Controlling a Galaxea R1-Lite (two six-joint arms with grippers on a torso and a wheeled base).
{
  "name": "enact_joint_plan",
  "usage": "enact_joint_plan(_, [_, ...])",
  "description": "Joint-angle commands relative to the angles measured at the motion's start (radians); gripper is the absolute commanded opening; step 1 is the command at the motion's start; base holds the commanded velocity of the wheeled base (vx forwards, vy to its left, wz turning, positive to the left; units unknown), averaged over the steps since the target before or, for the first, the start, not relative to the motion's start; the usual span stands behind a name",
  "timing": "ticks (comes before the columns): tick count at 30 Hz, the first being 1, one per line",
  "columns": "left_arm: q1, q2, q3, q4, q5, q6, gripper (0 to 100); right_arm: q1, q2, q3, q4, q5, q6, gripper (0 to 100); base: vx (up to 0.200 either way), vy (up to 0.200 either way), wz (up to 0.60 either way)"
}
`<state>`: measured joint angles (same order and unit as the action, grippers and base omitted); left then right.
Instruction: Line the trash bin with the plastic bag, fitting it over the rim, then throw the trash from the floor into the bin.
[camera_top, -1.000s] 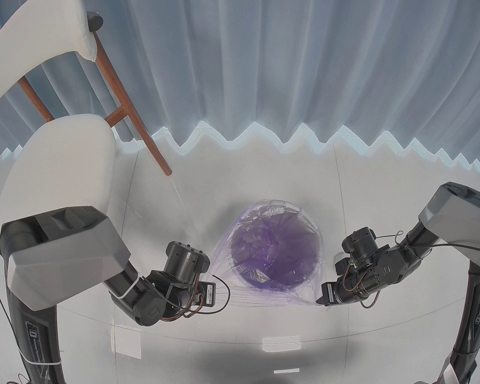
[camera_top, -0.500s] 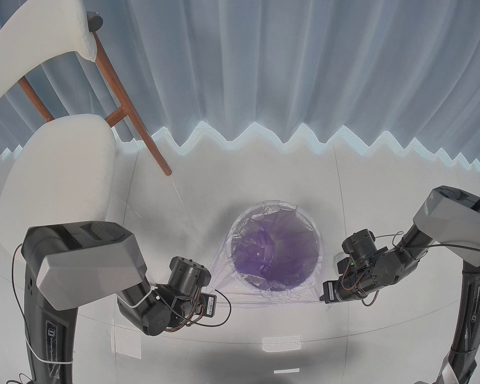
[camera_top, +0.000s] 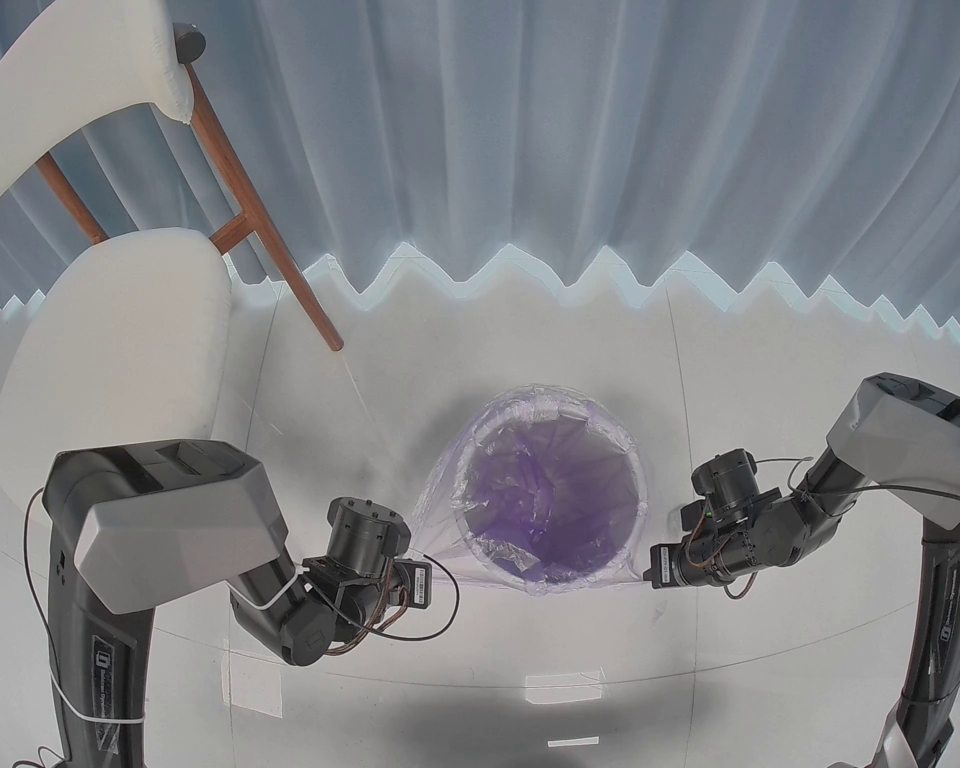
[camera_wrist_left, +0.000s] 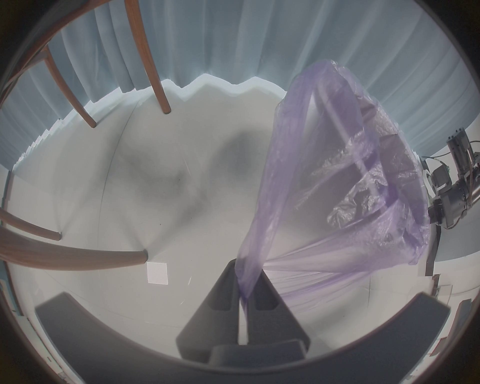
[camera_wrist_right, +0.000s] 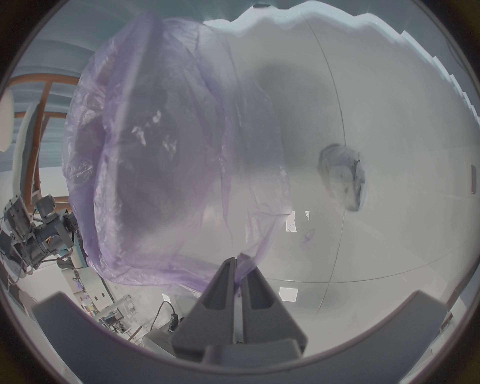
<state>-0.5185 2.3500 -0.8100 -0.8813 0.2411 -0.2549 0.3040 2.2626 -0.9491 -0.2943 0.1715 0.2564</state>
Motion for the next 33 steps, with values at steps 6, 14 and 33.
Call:
enact_joint_plan(6, [-0.002,-0.011,0.043,-0.035,0.001,-0.001,100,-0.002,-0.026,0.046,-0.02,0.0,0.0,100,0.0,0.0,0.0])
enact_joint_plan(14, [-0.002,-0.141,0.104,-0.059,-0.005,-0.001,100,-0.022,-0.098,0.164,-0.22,-0.012,0.024,100,0.0,0.0,0.0])
enact_joint_plan(33, [0.075,-0.603,0.632,-0.542,-0.088,-0.167,100,-0.102,-0.454,0.291,-0.322,0.21,0.115,100,0.0,0.0,0.0])
